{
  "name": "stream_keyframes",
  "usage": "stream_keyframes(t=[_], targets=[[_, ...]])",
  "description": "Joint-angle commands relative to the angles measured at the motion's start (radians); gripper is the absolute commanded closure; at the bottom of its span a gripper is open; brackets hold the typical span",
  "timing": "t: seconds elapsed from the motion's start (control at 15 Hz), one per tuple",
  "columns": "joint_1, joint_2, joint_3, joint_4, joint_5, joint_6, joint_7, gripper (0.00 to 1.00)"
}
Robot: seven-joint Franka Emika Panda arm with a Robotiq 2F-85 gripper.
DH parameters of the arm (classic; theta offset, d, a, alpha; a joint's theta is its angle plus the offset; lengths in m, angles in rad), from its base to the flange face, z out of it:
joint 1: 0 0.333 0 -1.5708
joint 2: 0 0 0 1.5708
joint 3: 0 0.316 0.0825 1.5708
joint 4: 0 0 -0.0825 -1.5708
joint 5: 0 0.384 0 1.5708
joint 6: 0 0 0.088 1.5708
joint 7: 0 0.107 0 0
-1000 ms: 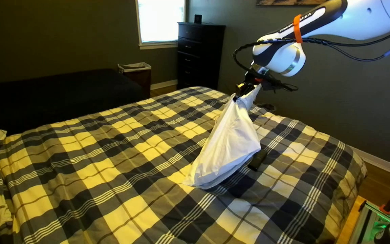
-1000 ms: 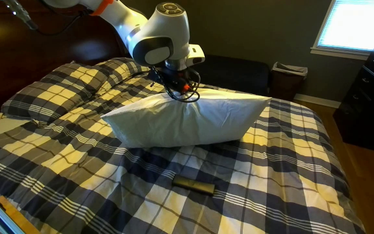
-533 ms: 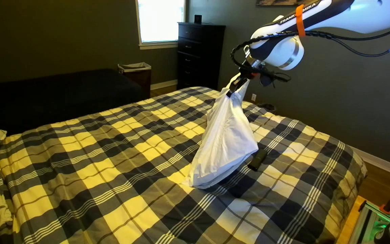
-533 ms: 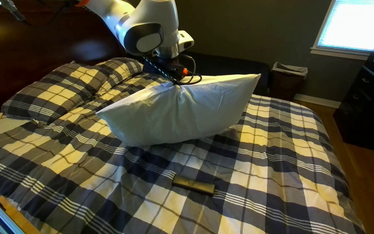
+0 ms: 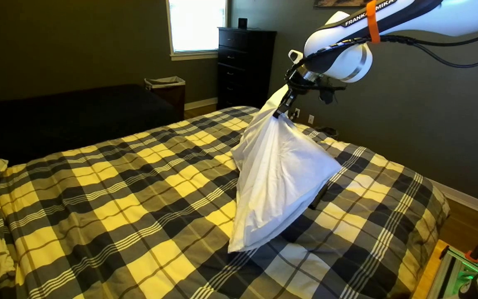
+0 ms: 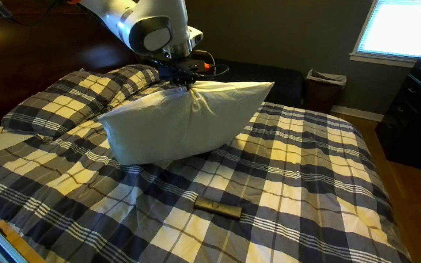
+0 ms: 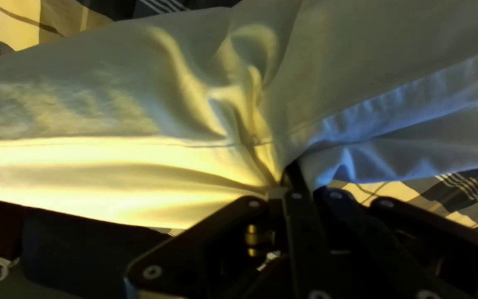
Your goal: Turn the white pillow around
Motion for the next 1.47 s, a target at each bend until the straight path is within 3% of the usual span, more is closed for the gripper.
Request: stream_keyframes(t=[0.0, 0.27, 0.73, 1.4], targets=[[0.04, -0.047, -0.001, -0.019, -0.07, -0.02, -0.068, 0.99], [0.065, -0.03, -0.002, -0.024, -0.14, -0.013, -0.092, 0.99], [0.07, -0.049, -0.003, -0.054, -0.141, -0.003, -0.134, 0.99], [0.051, -0.035, -0.06, 0.035, -0.221, 0.002, -0.061, 0.99]])
